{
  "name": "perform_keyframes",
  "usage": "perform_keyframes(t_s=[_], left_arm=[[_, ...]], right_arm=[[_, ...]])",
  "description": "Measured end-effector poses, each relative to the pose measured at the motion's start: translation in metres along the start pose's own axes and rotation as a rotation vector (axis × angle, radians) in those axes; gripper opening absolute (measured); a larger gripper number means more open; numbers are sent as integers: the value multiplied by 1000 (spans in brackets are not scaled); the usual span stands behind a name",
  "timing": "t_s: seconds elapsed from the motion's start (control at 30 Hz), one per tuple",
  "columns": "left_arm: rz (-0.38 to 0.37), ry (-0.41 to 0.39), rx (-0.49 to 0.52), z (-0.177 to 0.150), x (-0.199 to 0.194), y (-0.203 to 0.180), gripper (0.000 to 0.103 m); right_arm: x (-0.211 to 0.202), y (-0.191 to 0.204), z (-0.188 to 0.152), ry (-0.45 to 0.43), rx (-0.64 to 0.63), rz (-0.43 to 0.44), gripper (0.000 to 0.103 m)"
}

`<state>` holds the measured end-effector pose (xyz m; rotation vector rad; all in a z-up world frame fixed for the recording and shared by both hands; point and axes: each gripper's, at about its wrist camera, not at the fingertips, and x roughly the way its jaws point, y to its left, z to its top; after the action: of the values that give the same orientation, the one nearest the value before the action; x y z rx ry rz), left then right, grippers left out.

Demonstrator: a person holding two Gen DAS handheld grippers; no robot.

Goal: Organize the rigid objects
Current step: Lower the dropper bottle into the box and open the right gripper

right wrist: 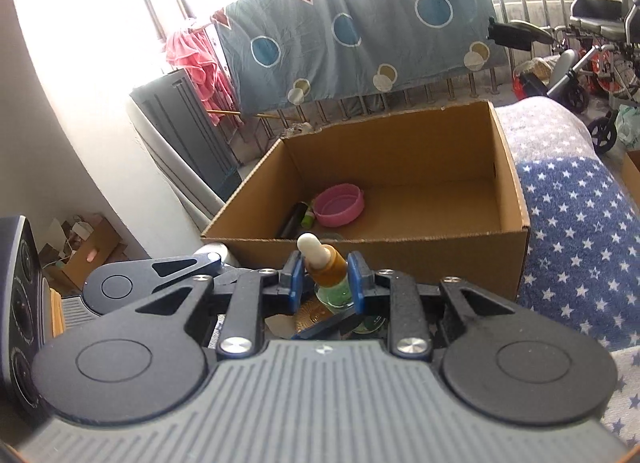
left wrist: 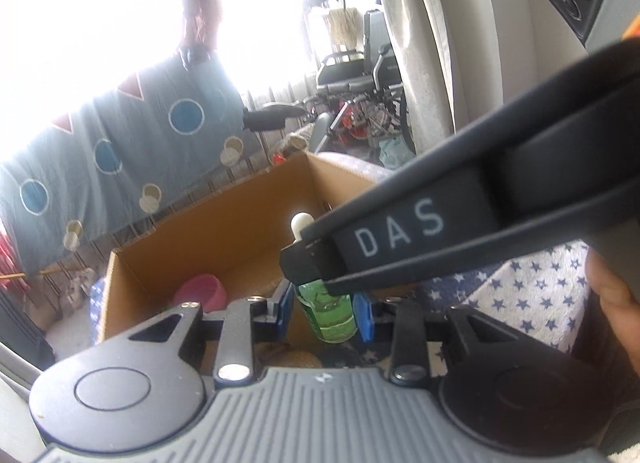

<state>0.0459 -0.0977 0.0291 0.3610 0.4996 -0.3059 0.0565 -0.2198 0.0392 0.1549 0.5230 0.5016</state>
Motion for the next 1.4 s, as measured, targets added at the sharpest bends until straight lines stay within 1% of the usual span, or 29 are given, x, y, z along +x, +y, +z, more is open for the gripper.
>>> perform_keyframes(t_s=[0.1, 0.2, 0.27, 0.37, 0.53, 0.67, 0.83, 0.97, 1.0, 1.2, 1.27, 1.4], left_arm=[[6, -5, -20, 15, -8, 13, 34], [5, 0, -43, 33, -6, 29, 34], [16, 15, -48, 44, 0, 40, 34], [20, 51, -66, 60, 20, 57, 34], [2, 160, -115, 81, 71, 90, 33], [-13, 246, -157, 82, 119, 111, 33], [-20, 339, -218, 83, 171, 130, 33], [-30, 398, -242, 81, 201, 138, 32], [-27, 410, -241, 80, 205, 137, 30], [-30, 453, -228, 79, 220, 133, 30], [-30, 465, -225, 78, 224, 132, 30], [-21, 463, -219, 79, 223, 130, 30]], right_arm=[[-11, 9, 18, -23, -43, 22, 22], [-15, 16, 40, -34, -91, 45, 22], [-12, 18, 58, -25, -111, 63, 22], [0, 15, 89, 10, -123, 99, 22], [51, 8, 141, 103, -124, 133, 22], [102, -8, 167, 183, -107, 129, 22], [160, -24, 175, 253, -110, 83, 22], [201, -44, 174, 300, -89, 74, 22], [208, -48, 174, 311, -84, 73, 22], [249, -71, 168, 361, -81, 46, 22], [255, -76, 165, 372, -69, 50, 22], [263, -80, 160, 385, -76, 55, 22]])
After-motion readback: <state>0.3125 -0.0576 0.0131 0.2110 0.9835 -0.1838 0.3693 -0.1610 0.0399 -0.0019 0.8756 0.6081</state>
